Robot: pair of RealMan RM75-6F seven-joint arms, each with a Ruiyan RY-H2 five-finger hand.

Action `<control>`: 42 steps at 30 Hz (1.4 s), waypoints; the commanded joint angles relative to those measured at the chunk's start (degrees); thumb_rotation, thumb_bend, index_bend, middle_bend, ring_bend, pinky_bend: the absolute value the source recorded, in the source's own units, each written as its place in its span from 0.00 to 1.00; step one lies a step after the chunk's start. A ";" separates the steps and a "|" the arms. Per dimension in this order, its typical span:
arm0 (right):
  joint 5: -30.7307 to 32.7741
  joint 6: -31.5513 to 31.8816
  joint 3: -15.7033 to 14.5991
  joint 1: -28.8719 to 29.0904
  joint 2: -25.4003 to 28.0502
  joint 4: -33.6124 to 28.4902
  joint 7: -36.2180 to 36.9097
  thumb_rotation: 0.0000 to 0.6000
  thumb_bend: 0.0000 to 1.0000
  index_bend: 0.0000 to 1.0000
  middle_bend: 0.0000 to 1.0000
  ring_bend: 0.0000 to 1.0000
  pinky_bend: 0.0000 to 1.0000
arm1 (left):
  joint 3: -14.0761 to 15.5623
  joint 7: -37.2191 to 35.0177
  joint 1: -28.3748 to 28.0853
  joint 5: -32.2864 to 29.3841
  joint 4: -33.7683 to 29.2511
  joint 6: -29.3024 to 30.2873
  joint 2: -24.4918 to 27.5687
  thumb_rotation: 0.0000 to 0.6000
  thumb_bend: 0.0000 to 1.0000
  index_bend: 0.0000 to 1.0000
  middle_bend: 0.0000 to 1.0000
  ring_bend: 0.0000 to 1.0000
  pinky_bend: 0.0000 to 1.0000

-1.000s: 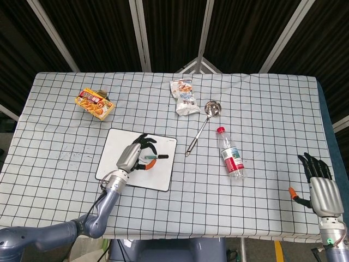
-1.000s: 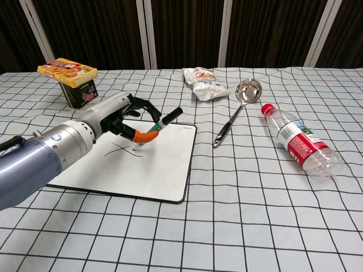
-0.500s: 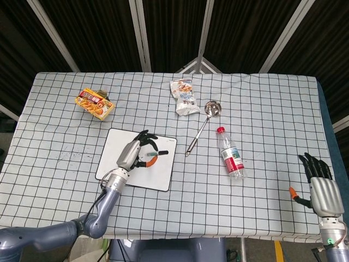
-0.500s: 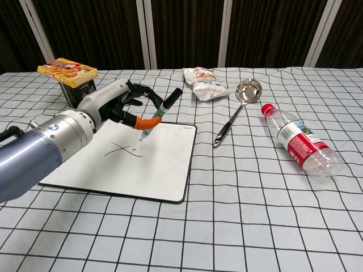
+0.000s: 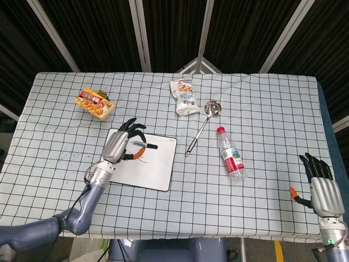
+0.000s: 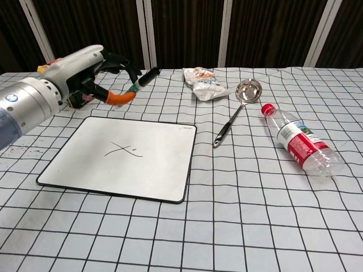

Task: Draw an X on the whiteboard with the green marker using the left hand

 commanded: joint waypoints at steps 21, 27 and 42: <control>0.49 -0.17 -0.03 0.04 -0.13 -0.60 -1.31 1.00 0.31 0.00 0.00 0.00 0.00 | 10.88 21.81 5.11 -4.11 8.04 -4.99 9.03 1.00 0.39 0.61 0.13 0.01 0.04; 0.61 -0.30 0.00 0.07 -0.08 -0.67 -1.23 1.00 0.31 0.00 0.00 0.00 0.00 | 10.72 22.25 5.36 -4.93 8.40 -5.04 8.64 1.00 0.29 0.46 0.02 0.00 0.00; 0.49 -0.53 -0.21 0.06 0.27 -0.62 -1.22 1.00 0.31 0.00 0.00 0.00 0.00 | 9.60 16.90 10.70 -3.15 -2.72 4.45 14.36 1.00 0.18 0.11 0.00 0.00 0.00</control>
